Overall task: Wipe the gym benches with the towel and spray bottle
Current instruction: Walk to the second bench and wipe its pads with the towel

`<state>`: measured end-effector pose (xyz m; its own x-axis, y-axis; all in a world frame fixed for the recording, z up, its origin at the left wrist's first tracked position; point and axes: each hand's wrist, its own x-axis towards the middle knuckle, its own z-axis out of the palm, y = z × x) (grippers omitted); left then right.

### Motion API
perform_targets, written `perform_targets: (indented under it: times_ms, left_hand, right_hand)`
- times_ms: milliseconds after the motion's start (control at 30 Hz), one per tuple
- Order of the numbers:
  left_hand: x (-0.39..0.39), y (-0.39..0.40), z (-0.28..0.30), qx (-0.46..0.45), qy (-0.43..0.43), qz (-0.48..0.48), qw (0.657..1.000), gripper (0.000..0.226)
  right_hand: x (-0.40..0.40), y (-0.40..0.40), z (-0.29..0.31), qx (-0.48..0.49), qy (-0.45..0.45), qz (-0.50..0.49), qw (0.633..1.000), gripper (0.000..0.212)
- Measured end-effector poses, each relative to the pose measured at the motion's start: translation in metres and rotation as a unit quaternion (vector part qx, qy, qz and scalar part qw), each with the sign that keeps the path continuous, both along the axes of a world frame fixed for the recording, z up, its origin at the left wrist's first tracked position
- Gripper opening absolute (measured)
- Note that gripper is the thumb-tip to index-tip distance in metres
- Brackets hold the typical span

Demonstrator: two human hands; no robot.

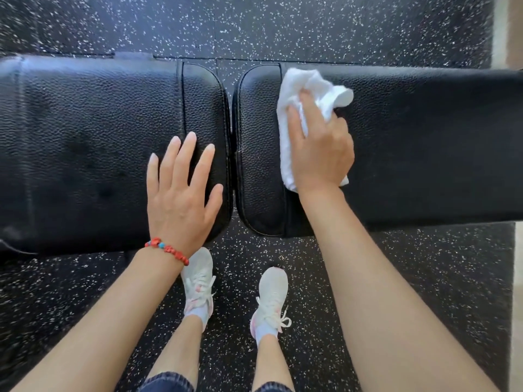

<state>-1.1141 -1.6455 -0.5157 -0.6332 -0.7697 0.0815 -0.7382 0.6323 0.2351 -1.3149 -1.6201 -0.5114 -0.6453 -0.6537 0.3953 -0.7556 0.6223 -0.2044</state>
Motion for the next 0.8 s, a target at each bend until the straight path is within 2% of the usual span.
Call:
perform_targets:
  times_ms: [100,300,400,533,667,800]
  left_hand:
    - [0.000,0.000,0.007,0.018,0.005,-0.003,1.000,0.048]
    - [0.023,-0.001,0.021,0.031,0.010,-0.003,0.999,0.048]
    - [0.045,-0.008,0.022,0.025,-0.002,0.001,1.000,0.048]
    - [0.072,-0.023,0.019,0.020,-0.017,0.033,0.999,0.049]
    - [0.091,-0.038,0.018,0.030,-0.024,0.050,0.998,0.049]
    - [0.097,-0.044,0.017,0.042,-0.021,0.032,0.998,0.050]
  right_hand:
    - [0.025,0.023,0.000,-0.009,-0.005,0.013,1.000,0.020]
    - [0.073,0.070,0.006,0.055,0.004,0.076,0.996,0.023]
    - [0.058,0.042,0.006,0.070,0.052,0.083,0.993,0.021]
    - [0.036,-0.021,0.003,0.046,0.075,0.005,0.996,0.019]
    - [0.064,-0.014,0.004,0.025,0.021,-0.009,0.999,0.020]
    - [0.114,0.015,0.005,-0.005,-0.127,0.030,0.991,0.028]
